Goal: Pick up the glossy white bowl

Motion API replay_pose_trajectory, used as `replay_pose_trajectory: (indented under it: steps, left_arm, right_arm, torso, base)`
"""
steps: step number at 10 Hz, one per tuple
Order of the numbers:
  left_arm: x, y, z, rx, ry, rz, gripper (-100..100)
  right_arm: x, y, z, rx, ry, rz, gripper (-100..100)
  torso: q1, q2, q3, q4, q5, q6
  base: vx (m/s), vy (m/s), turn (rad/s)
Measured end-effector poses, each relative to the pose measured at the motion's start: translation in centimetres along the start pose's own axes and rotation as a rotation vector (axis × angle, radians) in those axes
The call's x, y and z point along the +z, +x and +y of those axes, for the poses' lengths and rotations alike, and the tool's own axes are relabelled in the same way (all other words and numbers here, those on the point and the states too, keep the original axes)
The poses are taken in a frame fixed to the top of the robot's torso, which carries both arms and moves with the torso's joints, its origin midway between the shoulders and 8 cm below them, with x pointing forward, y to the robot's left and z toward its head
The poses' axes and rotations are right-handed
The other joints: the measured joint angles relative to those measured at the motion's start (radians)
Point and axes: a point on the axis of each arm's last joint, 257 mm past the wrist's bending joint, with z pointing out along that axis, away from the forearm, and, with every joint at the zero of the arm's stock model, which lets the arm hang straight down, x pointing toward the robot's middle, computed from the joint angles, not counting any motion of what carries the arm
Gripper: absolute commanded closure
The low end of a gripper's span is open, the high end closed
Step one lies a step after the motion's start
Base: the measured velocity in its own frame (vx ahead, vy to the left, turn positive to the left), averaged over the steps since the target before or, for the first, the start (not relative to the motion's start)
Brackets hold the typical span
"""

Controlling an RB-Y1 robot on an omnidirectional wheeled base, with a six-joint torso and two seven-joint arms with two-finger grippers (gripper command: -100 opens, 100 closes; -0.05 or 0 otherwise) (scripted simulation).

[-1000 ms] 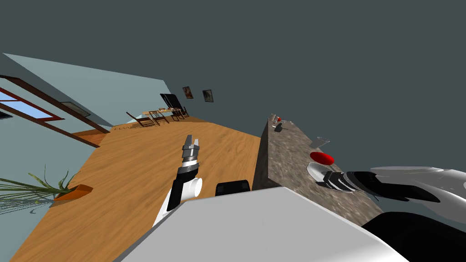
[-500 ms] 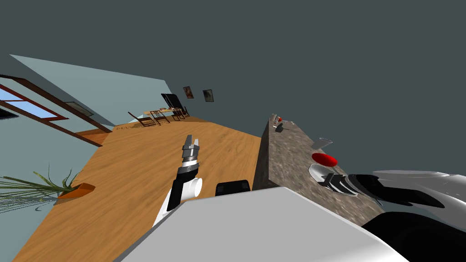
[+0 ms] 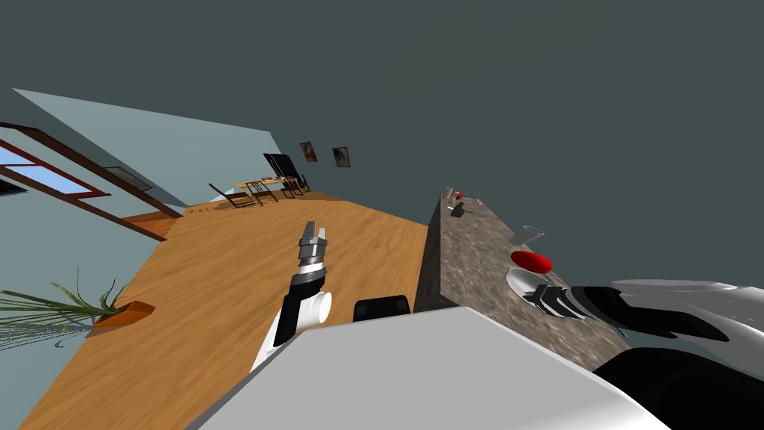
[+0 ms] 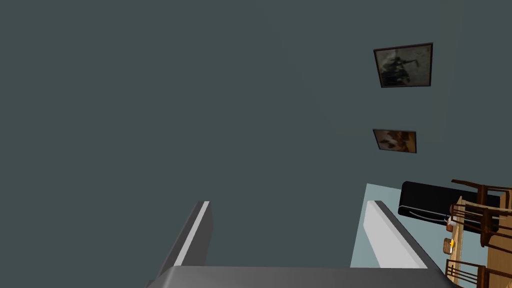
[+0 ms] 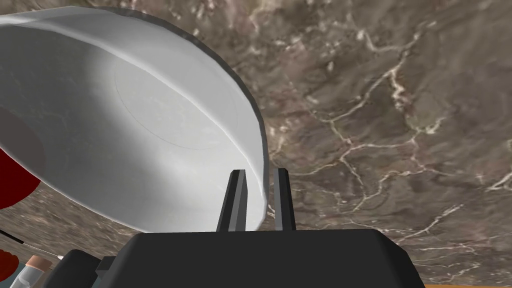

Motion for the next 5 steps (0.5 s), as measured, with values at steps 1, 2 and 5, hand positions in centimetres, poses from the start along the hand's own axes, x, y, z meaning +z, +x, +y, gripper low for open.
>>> replay_pose_trajectory:
  steps: [1, 2, 5]
  left_arm:
    - [0.0, 0.0, 0.0, 0.0, 0.0, 0.0, 0]
    - [0.0, 0.0, 0.0, 0.0, 0.0, 0.0, 0]
    - [0.0, 0.0, 0.0, 0.0, 0.0, 0.0, 0]
  right_arm:
    - [-0.3, -0.5, -0.3, -0.007, -0.001, -0.001, 100]
    - [-0.6, -1.2, -0.6, -0.016, -0.002, -0.002, 100]
    - [-1.2, -2.5, -1.0, -0.029, -0.007, -0.004, 0]
  torso:
    - [0.001, 0.001, 0.0, 0.0, 0.001, 0.0]
    - [0.002, 0.002, 0.001, 0.0, 0.001, 0.0]
    - [0.002, 0.002, 0.001, 0.001, 0.002, 0.0]
  base:
    - [-0.035, 0.011, -0.075]
    - [-0.036, 0.015, -0.073]
    - [-0.014, 0.008, -0.03]
